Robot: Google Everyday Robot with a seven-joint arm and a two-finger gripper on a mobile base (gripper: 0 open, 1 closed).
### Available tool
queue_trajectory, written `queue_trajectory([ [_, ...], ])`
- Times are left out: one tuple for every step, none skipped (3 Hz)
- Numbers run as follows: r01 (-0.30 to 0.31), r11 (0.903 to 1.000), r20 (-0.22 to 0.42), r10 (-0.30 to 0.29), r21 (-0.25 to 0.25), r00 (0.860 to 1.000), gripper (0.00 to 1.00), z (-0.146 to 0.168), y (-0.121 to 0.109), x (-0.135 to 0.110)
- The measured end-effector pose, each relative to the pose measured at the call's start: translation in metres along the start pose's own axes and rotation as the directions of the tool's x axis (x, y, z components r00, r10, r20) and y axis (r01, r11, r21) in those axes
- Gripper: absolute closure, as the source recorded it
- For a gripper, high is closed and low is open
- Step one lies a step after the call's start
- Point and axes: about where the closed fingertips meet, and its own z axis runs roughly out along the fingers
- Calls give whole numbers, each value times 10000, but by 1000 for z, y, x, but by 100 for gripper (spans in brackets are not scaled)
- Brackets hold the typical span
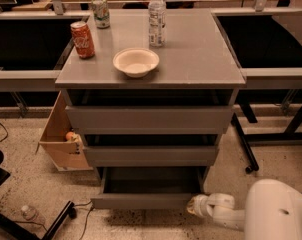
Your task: Close bottom drawer
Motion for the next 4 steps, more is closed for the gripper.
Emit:
queue_trajectory([
  [10,10000,7,-10,10,10000,100,-1,1,0],
  [330,9991,314,-339,280,9989,100,2,-35,1],
  [330,9991,314,-339,280,9989,100,0,-33,0],
  [418,9982,444,-437,420,9981,100,1,-45,1],
])
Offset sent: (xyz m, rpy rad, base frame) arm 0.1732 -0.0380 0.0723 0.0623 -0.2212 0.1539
